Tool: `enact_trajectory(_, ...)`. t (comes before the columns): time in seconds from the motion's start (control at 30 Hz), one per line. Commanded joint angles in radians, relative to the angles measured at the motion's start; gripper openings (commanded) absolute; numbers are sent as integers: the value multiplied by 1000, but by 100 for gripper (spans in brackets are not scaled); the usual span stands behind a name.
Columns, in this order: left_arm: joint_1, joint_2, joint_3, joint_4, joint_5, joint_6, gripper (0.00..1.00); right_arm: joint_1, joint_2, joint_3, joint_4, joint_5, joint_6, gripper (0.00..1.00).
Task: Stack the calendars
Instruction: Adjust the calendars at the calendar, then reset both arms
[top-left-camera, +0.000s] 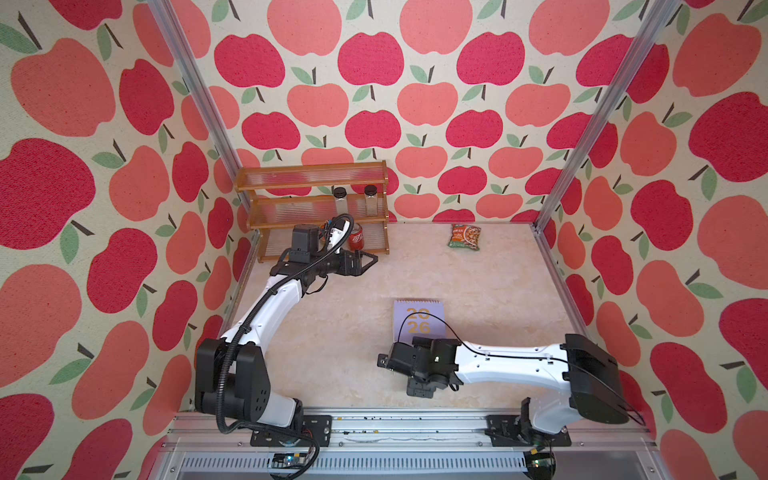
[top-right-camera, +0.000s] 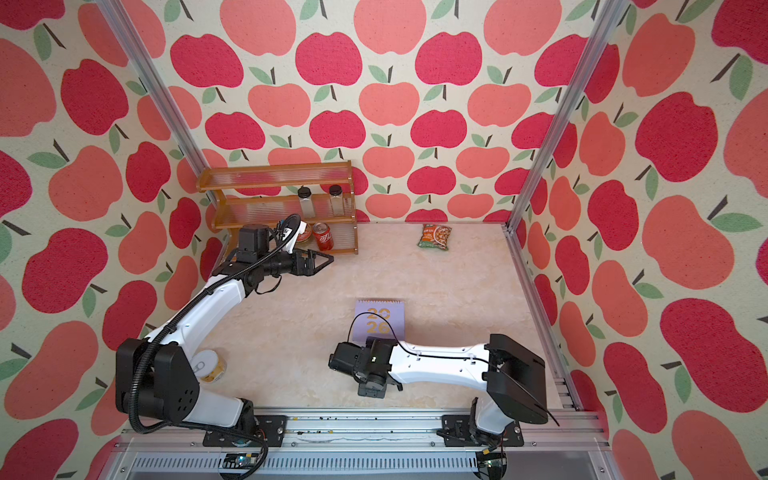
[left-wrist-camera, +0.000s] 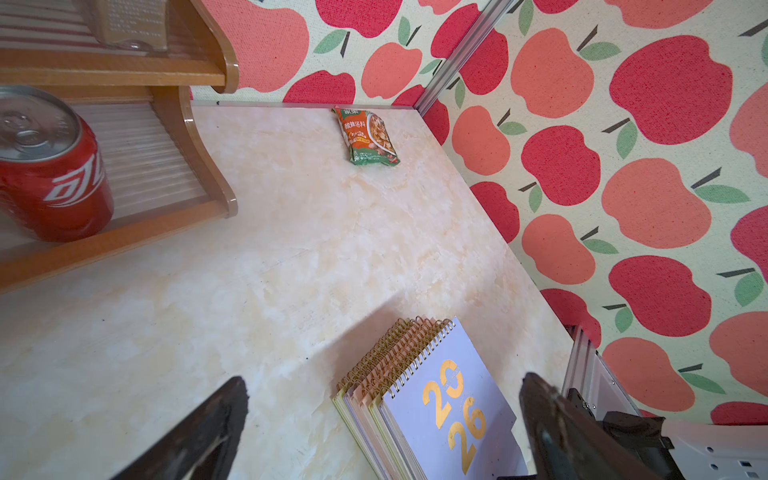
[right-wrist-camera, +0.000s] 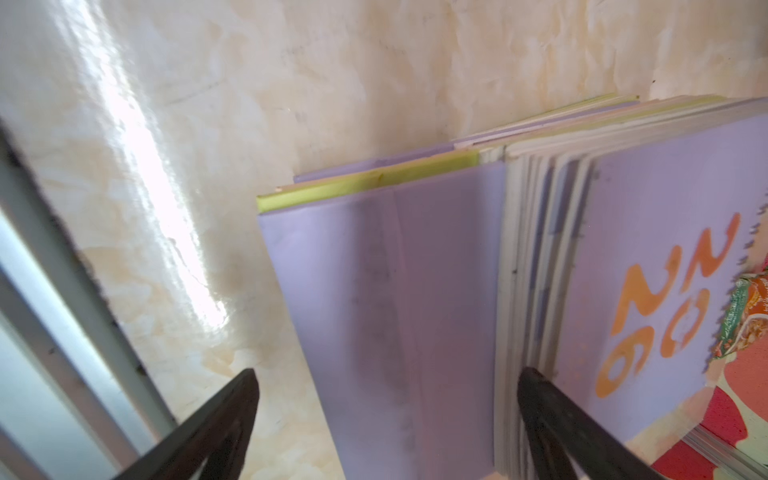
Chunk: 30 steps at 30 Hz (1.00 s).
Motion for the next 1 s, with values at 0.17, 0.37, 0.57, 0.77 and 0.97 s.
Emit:
enact_trajectory(0.17,46,-106,-50,41,-183,23,100,-313,-311,-24,161,-259,119,99)
enact_trajectory(0.37,76,-177,-207,156,-562,53,100,-721,-369,-116,315,-394,177,99)
enact_trajectory(0.57,143,-212,-453,373,-810,16,100,-1099,-380,-235,517,-457,217,99)
enact_trajectory(0.77,153,-159,-587,524,-1034,55,100,-1293,-353,-423,801,-328,199,99)
enact_trajectory(0.97,192,-29,-667,747,-1060,88,100,-1336,-145,-586,1287,-293,91,99)
